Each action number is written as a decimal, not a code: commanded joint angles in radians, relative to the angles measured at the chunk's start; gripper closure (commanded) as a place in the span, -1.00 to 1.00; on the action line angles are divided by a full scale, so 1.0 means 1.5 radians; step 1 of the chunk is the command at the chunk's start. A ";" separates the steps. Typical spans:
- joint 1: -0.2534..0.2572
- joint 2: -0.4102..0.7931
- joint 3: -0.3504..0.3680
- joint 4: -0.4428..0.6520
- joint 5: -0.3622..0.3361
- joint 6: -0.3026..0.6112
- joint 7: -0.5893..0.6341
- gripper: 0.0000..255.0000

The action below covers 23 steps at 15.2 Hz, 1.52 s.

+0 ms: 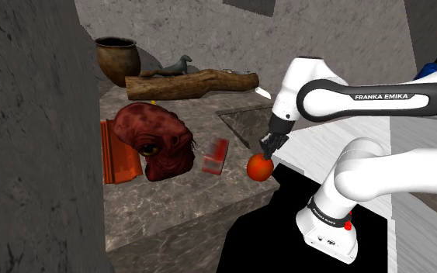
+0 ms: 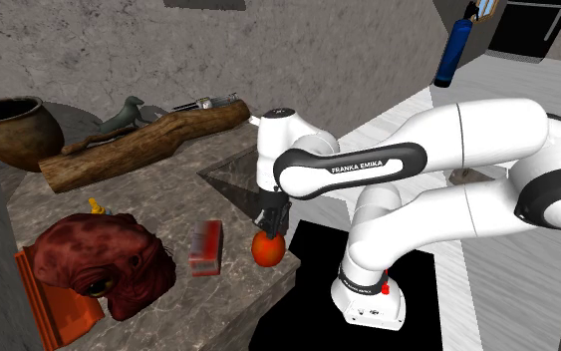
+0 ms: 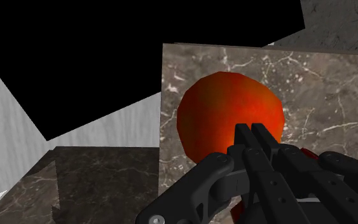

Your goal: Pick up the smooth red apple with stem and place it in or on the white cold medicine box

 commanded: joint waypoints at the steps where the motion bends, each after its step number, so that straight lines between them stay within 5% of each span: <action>1: 0.000 0.000 0.000 0.000 0.000 0.000 0.000 1.00; 23: -0.012 -0.010 -0.020 0.157 -0.026 -0.165 0.018 1.00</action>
